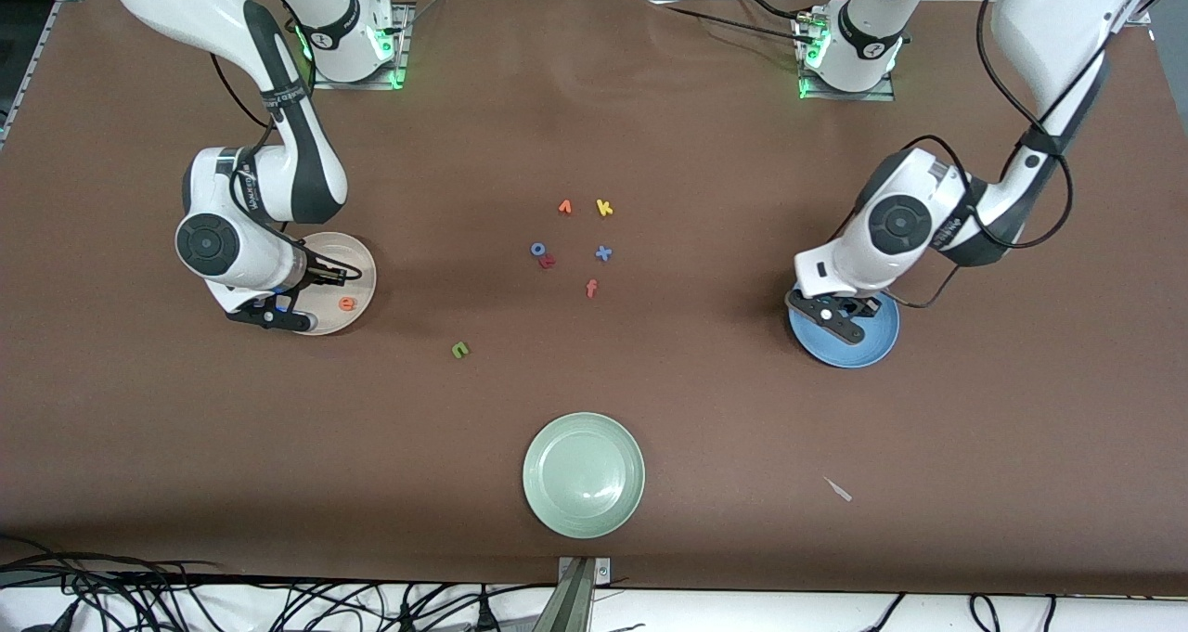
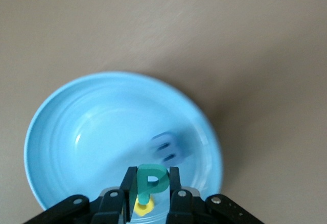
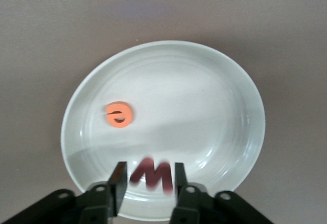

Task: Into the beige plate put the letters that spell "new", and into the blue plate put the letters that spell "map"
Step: 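Release the P on the blue plate while the right gripper reaches green U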

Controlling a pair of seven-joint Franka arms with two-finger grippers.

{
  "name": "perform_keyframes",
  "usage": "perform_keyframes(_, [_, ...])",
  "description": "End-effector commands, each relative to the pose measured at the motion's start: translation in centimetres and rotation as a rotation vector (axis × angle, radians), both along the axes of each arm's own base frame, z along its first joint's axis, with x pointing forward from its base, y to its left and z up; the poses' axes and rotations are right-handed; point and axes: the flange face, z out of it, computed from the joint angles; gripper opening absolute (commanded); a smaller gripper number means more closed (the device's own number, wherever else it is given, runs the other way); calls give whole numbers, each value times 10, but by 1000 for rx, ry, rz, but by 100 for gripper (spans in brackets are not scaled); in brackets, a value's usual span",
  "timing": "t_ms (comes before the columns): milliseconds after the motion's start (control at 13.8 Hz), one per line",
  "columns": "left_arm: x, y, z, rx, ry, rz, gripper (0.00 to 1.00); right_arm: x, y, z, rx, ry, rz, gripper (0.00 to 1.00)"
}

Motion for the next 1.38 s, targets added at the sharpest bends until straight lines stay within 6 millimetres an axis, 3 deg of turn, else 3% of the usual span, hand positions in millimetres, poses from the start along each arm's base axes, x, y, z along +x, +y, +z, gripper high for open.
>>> perform_keyframes(0, [7,31,-12,-31,34,21,20,6,18,17,27,5,31,100])
perform_keyframes(217, [6,31,-14,-35,33,13,21,20,56,39,52,-10,86,100])
perform_keyframes(362, [14,56,-23,-72,19,-1,21,24,84,49,75,-33,130,100])
perform_keyframes(507, [15,59,-24,-78,21,-6,21,26,116,59,101,-66,183,100])
perform_keyframes(724, [35,61,-11,-84,-23,-6,21,40,162,48,133,-85,298,100])
perform_keyframes(797, [38,61,-8,-85,-30,-4,26,44,176,40,145,-81,350,100])
perform_keyframes(942, [39,64,-12,-93,-26,4,99,47,197,28,167,-101,408,100])
perform_keyframes(1086, [41,60,-3,-89,-35,7,100,48,208,15,189,-137,488,100])
perform_keyframes(1304, [51,42,41,-72,-44,-7,100,52,209,-5,199,-169,578,100])
